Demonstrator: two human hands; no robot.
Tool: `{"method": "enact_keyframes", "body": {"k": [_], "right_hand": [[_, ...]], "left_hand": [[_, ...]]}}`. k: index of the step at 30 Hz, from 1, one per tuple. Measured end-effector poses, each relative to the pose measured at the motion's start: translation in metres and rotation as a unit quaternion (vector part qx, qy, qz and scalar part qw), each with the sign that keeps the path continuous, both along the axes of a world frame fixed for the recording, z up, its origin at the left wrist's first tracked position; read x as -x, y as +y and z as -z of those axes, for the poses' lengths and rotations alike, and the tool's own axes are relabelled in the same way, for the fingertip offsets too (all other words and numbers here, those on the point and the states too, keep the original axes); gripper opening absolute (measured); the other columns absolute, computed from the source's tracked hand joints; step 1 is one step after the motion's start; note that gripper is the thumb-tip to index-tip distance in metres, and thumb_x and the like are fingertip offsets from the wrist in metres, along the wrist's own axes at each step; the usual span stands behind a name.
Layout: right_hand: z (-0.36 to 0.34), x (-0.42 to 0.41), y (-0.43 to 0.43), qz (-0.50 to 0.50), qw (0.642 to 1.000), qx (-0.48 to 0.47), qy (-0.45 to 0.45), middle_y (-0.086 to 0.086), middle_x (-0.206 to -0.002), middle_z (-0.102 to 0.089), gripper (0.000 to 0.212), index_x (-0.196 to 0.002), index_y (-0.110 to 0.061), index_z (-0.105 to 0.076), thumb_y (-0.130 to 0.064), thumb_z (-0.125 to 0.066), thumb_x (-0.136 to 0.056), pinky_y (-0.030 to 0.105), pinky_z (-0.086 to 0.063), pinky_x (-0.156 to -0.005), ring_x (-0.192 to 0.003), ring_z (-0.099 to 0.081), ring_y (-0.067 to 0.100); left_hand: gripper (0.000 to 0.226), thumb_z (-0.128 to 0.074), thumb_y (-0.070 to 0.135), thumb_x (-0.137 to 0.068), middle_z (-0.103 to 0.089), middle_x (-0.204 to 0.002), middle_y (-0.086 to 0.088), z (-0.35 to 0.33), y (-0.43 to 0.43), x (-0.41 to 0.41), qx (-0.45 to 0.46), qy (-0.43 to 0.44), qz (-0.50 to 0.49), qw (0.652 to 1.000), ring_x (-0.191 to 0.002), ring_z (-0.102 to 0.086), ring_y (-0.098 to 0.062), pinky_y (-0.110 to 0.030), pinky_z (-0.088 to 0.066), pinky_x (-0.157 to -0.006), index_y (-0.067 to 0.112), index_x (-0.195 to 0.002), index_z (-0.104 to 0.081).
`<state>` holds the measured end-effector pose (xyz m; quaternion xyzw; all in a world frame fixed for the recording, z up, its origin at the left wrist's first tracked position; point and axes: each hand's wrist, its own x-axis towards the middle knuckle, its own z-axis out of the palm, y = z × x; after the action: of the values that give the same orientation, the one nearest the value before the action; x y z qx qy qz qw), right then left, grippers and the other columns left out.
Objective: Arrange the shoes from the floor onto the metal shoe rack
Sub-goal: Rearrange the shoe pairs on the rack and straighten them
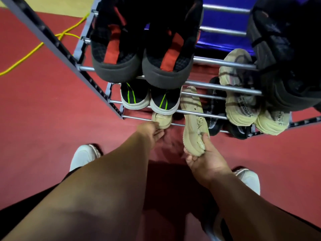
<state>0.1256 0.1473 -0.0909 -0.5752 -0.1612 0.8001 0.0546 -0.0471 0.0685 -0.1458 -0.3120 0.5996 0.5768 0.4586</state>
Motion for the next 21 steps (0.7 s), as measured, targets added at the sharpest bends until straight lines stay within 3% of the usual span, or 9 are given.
{"method": "enact_keyframes", "body": {"k": [8, 13, 16, 21], "right_hand": [[0.001, 0.033, -0.027, -0.018, 1.000, -0.011, -0.016, 0.005, -0.102, -0.077, 0.042, -0.116, -0.017, -0.075, -0.050, -0.069, -0.091, 0.023, -0.052, -0.057, -0.074, -0.067, 0.016], [0.009, 0.056, -0.040, -0.038, 0.999, -0.025, -0.030, 0.008, -0.105, -0.079, 0.037, -0.116, -0.016, -0.075, -0.045, -0.068, -0.095, 0.026, -0.055, -0.056, -0.075, -0.070, 0.019], [0.014, 0.068, -0.044, -0.051, 0.997, -0.042, -0.037, 0.005, -0.104, -0.080, 0.034, -0.119, -0.019, -0.073, -0.043, -0.065, -0.097, 0.027, -0.056, -0.058, -0.077, -0.072, 0.019], [0.018, 0.092, -0.043, -0.008, 0.999, -0.039, -0.021, 0.003, -0.109, -0.079, 0.028, -0.128, -0.018, -0.066, -0.027, -0.063, -0.101, 0.036, -0.060, -0.078, -0.090, -0.076, 0.017]], "left_hand": [[0.012, -0.051, 0.001, -0.102, -0.063, -0.090, -0.014, 0.004, -0.055, 0.024, -0.005, 0.010, -0.020, 1.000, -0.081, -0.063, -0.022, -0.036, -0.053, -0.089, 0.002, -0.091, -0.056], [0.006, -0.054, 0.005, -0.102, -0.063, -0.090, -0.013, -0.002, -0.065, 0.051, -0.007, 0.016, -0.025, 1.000, -0.081, -0.063, -0.021, -0.035, -0.056, -0.079, 0.002, -0.102, -0.060], [0.010, -0.056, 0.006, -0.102, -0.064, -0.091, -0.011, -0.002, -0.068, 0.058, -0.006, 0.011, -0.007, 1.000, -0.082, -0.063, -0.020, -0.033, -0.054, -0.083, 0.003, -0.109, -0.060], [0.008, -0.050, 0.007, -0.103, -0.061, -0.092, -0.010, -0.007, -0.072, 0.057, -0.005, -0.006, 0.019, 1.000, -0.085, -0.059, -0.019, -0.032, -0.048, -0.091, 0.006, -0.104, -0.058]]}}
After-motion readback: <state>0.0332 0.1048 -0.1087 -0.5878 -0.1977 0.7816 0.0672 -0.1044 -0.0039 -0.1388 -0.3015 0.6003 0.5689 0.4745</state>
